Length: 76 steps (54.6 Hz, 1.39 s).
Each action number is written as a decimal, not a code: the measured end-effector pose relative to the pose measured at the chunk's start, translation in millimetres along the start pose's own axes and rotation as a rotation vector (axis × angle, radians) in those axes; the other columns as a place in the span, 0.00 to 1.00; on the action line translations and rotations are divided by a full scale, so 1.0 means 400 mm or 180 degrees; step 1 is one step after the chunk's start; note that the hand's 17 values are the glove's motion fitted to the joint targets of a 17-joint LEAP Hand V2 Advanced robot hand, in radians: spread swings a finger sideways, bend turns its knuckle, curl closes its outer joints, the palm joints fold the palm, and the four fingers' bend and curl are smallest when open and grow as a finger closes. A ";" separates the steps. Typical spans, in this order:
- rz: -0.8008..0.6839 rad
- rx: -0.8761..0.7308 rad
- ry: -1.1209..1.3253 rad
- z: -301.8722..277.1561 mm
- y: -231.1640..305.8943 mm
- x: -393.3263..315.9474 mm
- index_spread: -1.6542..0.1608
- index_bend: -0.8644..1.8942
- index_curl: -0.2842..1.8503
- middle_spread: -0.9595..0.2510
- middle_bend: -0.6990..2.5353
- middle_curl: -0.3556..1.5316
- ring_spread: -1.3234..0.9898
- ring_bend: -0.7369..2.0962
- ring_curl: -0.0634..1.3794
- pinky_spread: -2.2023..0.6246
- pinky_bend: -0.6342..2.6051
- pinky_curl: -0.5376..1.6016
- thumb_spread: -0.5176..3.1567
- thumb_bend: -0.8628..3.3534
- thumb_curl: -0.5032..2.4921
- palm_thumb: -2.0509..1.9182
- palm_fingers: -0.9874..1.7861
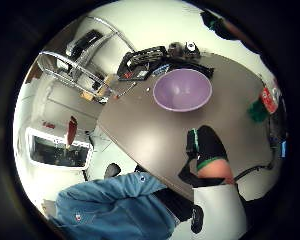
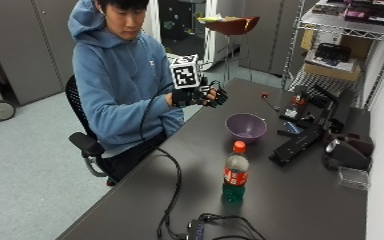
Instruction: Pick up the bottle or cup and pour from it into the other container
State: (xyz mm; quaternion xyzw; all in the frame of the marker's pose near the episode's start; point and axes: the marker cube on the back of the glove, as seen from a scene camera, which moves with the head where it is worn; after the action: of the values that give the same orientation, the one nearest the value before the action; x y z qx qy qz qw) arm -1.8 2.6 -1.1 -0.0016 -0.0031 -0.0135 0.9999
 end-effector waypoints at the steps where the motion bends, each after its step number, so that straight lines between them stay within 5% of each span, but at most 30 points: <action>1: -0.0002 0.0003 0.0004 -0.001 0.001 0.000 0.81 0.40 0.16 0.80 0.29 0.22 0.59 0.37 0.09 0.82 0.29 0.28 0.23 0.29 0.21 0.66 0.54; 31: 0.0053 0.0307 0.0078 -0.042 0.061 0.046 0.72 0.37 0.26 0.81 0.28 0.33 0.60 0.38 0.21 0.86 0.27 0.37 0.39 0.24 0.29 0.71 0.53; 76: 0.0794 0.1018 -0.0764 0.013 0.116 0.535 0.71 0.34 0.20 0.87 0.27 0.35 0.61 0.45 0.27 0.87 0.35 0.43 0.40 0.20 0.31 0.70 0.42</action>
State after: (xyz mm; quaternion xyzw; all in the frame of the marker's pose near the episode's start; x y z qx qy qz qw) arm 213.5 43.1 5.3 0.1548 -0.1238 0.1112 0.9738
